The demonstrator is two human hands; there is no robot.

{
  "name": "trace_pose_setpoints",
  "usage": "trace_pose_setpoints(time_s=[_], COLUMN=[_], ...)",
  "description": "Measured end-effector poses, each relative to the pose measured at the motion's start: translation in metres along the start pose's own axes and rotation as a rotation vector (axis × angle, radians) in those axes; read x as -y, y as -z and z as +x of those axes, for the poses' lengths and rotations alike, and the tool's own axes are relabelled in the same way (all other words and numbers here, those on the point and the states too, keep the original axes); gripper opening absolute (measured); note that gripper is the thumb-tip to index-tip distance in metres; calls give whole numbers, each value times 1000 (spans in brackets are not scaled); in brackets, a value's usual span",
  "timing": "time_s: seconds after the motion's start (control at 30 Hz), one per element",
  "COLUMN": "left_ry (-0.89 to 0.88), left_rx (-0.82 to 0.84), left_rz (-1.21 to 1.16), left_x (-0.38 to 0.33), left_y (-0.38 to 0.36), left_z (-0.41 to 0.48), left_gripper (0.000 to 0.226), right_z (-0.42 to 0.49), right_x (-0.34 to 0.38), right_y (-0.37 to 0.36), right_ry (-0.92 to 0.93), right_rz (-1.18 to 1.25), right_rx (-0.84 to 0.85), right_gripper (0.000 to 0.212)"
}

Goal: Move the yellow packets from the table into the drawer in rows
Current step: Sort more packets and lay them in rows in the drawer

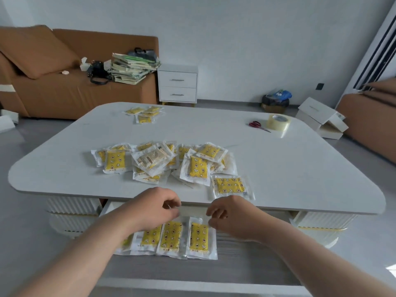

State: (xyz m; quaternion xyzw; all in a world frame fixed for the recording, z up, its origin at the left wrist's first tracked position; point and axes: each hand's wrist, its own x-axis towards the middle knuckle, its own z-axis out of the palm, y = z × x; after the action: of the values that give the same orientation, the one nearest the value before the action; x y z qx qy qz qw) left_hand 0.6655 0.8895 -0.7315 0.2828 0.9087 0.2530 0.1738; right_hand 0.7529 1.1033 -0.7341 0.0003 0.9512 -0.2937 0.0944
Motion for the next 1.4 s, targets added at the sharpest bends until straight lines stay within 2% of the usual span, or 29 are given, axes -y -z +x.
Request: trace_pose_setpoints(time_s=[0.33, 0.6, 0.77, 1.03, 1.23, 1.4], left_ry=[49, 157, 210, 293, 317, 344], left_rx=[-41, 51, 44, 11, -46, -88], left_rz=[-127, -212, -271, -376, -380, -392], left_x=[18, 8, -35, -109, -118, -112], left_y=[31, 75, 149, 308, 412, 461], left_z=[56, 60, 32, -47, -102, -137], left_gripper=[10, 13, 12, 10, 11, 11], right_z=[67, 87, 77, 31, 21, 27], right_x=[-11, 16, 80, 233, 339, 400], right_y=[21, 53, 119, 247, 304, 324], right_ry=[25, -70, -122, -186, -171, -120], right_rz=[71, 192, 249, 282, 252, 213], right_rx=[69, 158, 120, 105, 132, 96], right_gripper=[17, 16, 16, 14, 14, 20])
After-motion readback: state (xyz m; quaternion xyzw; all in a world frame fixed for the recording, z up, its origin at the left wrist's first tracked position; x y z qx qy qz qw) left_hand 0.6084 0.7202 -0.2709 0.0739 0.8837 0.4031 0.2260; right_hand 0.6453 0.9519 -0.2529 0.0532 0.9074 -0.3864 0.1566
